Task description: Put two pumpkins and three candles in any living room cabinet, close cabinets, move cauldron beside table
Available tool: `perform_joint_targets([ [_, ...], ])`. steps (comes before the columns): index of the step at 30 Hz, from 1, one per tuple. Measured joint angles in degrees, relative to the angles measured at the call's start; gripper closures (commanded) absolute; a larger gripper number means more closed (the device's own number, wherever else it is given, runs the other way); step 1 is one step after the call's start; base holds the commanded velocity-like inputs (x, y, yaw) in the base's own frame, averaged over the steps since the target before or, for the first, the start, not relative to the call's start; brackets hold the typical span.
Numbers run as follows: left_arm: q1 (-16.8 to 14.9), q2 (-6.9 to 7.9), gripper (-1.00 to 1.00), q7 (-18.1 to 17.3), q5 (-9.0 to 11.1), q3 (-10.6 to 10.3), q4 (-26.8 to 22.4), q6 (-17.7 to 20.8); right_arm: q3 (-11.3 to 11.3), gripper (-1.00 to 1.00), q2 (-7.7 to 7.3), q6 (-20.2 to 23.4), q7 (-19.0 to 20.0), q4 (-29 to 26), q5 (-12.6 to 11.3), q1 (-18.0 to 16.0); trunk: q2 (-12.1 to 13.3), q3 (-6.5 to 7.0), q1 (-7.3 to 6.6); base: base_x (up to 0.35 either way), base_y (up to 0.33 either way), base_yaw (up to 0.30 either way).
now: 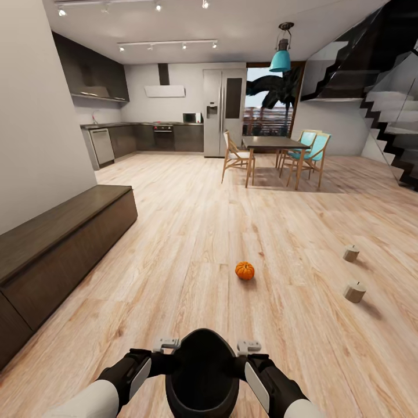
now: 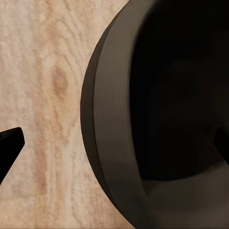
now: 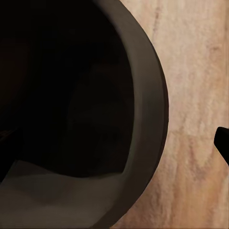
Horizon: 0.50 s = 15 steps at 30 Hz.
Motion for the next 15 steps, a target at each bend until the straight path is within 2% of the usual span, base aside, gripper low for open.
perform_joint_targets([
  [9, 0.0, 0.0, -1.0, 0.0, 0.0, 0.0, -0.3, -1.0, 0.0, -1.0, 0.0, -0.7, 0.0, 0.0, 0.0, 0.0, 0.0, 0.0, 0.0, 0.0, 0.0, 0.0],
  [15, 0.0, 0.0, -1.0, 0.0, 0.0, 0.0, -0.2, -1.8, 0.0, -1.0, 0.0, -0.8, -0.1, -0.1, 0.0, 0.0, -0.1, -1.32, 0.16, 0.0, 0.0, 0.0],
])
